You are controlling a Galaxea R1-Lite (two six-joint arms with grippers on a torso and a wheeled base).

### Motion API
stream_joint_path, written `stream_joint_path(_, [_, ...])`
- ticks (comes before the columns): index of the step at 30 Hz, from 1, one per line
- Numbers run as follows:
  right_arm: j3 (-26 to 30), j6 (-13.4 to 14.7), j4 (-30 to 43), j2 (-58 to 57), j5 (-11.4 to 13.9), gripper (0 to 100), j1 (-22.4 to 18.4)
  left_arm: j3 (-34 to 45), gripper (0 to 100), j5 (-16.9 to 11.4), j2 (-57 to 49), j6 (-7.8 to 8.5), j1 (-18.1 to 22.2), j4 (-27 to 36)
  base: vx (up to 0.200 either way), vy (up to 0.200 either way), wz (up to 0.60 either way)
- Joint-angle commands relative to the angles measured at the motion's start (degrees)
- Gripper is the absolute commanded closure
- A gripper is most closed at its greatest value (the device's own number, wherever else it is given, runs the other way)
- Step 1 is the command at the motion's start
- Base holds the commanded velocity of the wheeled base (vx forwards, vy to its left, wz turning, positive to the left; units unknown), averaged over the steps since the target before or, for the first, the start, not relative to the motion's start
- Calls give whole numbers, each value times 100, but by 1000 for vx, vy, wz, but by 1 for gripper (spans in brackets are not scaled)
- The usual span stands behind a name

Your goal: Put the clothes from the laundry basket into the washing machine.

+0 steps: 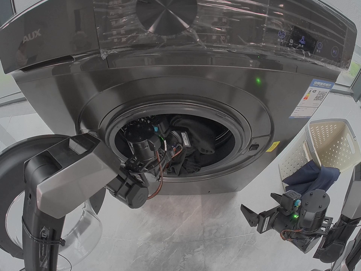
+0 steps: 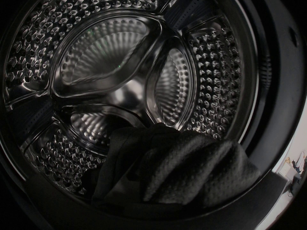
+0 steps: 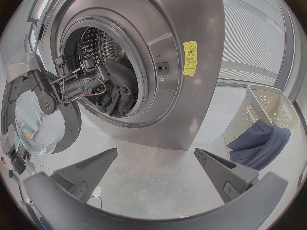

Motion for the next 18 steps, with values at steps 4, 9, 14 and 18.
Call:
stream_joint_path(4, [11, 8, 12, 64, -226, 0, -20, -997, 100, 248, 429, 7, 191, 368, 0, 0, 0])
stream_joint_path(9, [19, 96, 3, 125, -261, 0, 41, -1568, 100, 248, 605, 7, 244, 667, 0, 0, 0])
stream_joint_path(14, [160, 167, -59, 240, -217, 0, 68, -2175, 100, 256, 860, -2, 306, 974, 0, 0, 0])
stream_joint_path(18, [274, 228, -67, 240, -182, 0, 147, -2518, 100, 327, 1027, -2, 350, 1185, 0, 0, 0])
